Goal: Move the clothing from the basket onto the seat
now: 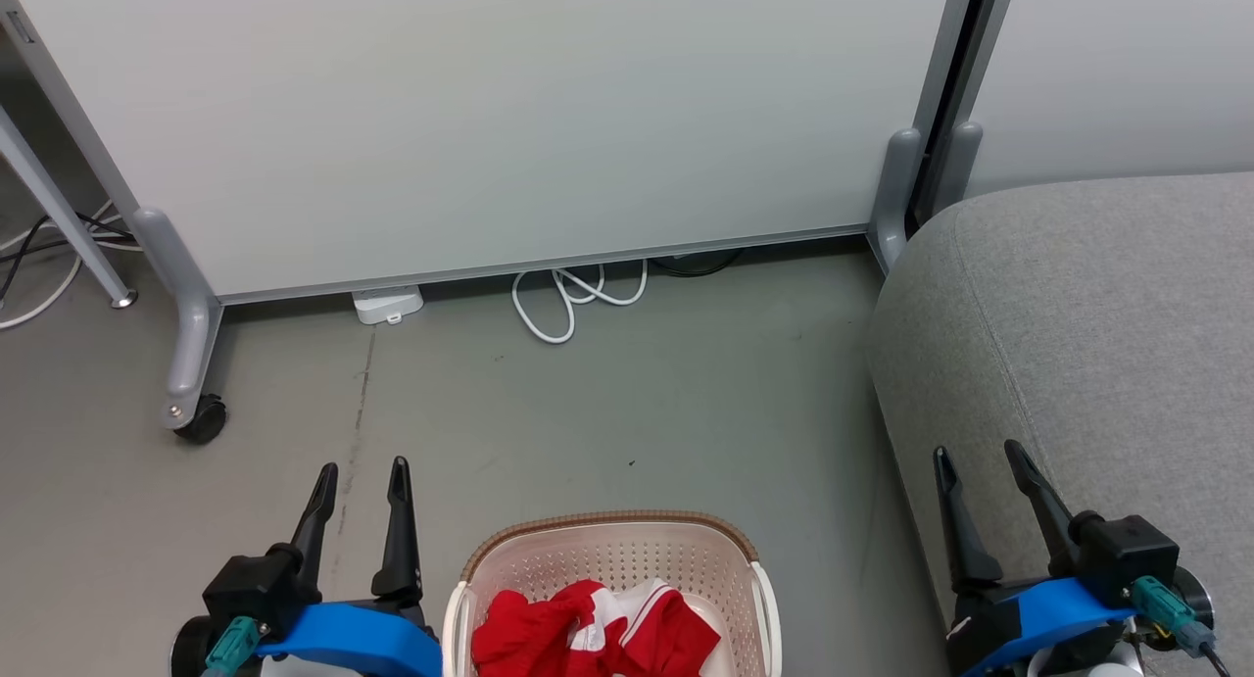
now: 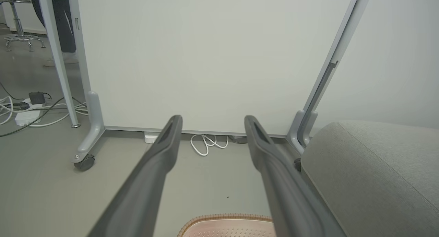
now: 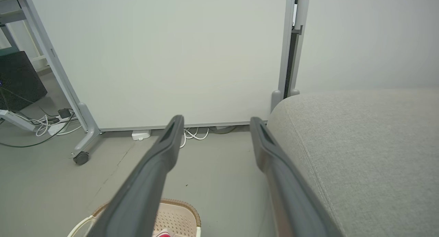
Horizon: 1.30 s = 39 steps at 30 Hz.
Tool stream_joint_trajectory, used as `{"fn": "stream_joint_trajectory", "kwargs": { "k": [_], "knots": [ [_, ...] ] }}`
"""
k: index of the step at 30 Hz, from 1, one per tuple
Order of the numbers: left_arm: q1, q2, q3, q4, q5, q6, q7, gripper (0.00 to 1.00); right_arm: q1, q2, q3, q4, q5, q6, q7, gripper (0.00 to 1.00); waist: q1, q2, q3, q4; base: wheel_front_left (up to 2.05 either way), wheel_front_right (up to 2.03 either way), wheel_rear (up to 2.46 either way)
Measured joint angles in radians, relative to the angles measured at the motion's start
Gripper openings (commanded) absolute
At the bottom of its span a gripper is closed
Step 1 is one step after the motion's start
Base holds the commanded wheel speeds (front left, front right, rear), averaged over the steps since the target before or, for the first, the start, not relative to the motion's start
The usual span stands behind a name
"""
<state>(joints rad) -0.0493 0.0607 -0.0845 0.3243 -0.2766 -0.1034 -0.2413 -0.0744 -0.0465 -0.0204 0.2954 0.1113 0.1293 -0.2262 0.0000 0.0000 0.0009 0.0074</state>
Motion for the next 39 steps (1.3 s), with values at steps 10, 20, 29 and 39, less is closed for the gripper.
{"fn": "stream_joint_trajectory", "kwargs": {
  "k": [10, 20, 29, 39],
  "knots": [
    [0.0, -0.002, -0.003, 0.005, 0.069, -0.002, -0.019, 1.0, -0.003, -0.001, -0.001, 0.005, -0.07, 0.0, -0.015, 1.0, 0.0, 0.0, -0.001, -0.001, 0.0, 0.0, 0.0],
    [0.0, -0.004, -0.002, 0.006, 0.076, -0.004, -0.021, 1.0, -0.004, -0.001, -0.002, 0.007, -0.074, 0.001, -0.017, 1.0, 0.0, 0.0, 0.0, -0.001, 0.0, 0.0, 0.0],
    [-0.001, -0.005, 0.002, 0.006, 0.079, -0.006, -0.021, 1.0, -0.005, -0.001, 0.003, 0.007, -0.07, 0.001, -0.019, 1.0, 0.0, 0.0, 0.007, -0.002, 0.0, 0.0, 0.0],
    [-0.042, -0.006, 0.006, 0.083, 0.078, -0.008, -0.021, 1.0, -0.048, -0.001, 0.038, -0.021, -0.067, 0.001, -0.019, 1.0, 0.0, 0.0, 0.089, -0.048, 0.0, 0.0, 0.0]
  ]
}}
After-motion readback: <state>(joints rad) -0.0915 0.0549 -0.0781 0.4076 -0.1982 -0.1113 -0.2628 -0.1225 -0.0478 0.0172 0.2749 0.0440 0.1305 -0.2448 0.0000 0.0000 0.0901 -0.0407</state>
